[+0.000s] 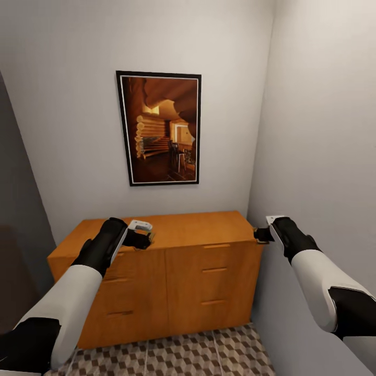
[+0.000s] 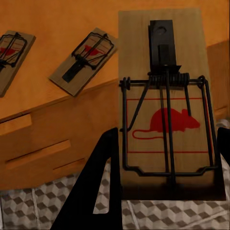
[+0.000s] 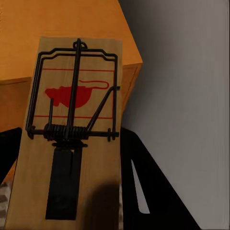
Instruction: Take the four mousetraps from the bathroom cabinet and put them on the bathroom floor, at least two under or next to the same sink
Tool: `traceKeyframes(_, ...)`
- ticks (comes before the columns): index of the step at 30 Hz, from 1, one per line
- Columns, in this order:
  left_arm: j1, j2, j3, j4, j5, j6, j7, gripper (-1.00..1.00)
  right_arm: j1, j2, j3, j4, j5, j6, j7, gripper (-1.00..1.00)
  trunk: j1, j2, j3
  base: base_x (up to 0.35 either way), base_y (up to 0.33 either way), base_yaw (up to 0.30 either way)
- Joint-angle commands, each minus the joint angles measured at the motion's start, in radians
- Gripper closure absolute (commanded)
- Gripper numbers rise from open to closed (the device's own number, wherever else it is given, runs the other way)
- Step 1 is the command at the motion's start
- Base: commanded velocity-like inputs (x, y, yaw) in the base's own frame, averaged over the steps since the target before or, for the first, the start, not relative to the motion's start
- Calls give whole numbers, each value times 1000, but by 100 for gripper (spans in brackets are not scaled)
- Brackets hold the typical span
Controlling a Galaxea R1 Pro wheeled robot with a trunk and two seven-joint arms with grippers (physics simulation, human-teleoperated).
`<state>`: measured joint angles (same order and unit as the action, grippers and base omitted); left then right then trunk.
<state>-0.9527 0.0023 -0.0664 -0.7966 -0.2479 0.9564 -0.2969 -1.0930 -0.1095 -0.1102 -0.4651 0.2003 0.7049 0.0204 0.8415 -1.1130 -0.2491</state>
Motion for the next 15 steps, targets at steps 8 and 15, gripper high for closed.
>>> traceKeyframes(8, -1, 2, -1, -1, -13, 2, -8, 100, -1, 2, -5, -1, 2, 4, 5, 100, -1, -1, -1, -271, 0, 0)
traceKeyframes(15, -1, 1, -1, -1, -13, 3, -8, 100, -1, 2, -5, -1, 2, 4, 6, 100, -1, -1, -1, -254, 0, 0)
